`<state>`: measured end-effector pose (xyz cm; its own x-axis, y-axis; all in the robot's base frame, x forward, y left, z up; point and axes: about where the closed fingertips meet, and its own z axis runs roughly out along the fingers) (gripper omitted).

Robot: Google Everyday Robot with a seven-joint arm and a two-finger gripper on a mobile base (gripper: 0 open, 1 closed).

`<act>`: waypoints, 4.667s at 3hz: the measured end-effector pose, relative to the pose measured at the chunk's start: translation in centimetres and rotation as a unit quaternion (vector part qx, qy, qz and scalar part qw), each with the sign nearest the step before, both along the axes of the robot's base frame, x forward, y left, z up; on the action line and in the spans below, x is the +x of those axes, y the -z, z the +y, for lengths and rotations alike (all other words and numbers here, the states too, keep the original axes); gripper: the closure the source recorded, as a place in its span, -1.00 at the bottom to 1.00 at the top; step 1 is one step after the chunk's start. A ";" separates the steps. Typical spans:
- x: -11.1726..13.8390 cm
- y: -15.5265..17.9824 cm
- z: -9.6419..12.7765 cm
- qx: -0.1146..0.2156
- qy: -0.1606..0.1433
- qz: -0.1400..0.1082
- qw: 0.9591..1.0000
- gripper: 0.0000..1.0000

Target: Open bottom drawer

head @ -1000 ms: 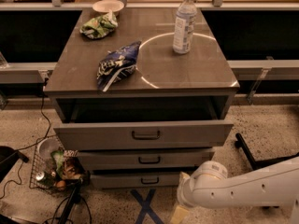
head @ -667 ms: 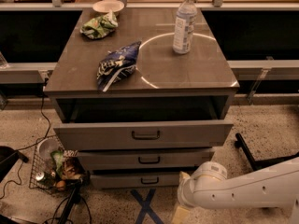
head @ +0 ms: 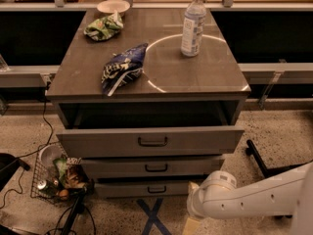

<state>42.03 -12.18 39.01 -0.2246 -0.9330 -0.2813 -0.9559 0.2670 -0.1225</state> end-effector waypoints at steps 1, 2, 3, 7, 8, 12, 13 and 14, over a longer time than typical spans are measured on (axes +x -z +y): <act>-0.3 5.1 -2.2 -0.031 -0.057 0.015 0.998 -1.00; -0.4 8.8 -3.2 -0.050 -0.109 0.021 0.993 -1.00; 0.2 11.0 -3.0 -0.061 -0.148 0.017 0.987 -1.00; 3.1 15.7 0.9 -0.068 -0.155 0.009 0.986 -1.00; 3.7 16.4 2.3 -0.065 -0.173 -0.005 0.983 -1.00; 6.1 22.6 9.7 -0.054 -0.228 -0.034 0.972 -1.00; 6.6 23.3 9.9 -0.068 -0.225 -0.030 0.972 -1.00; 7.6 23.7 9.8 -0.083 -0.221 -0.028 0.971 -1.00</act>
Offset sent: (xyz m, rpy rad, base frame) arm -0.0001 -0.0487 -0.1344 -0.1476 0.0554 0.3459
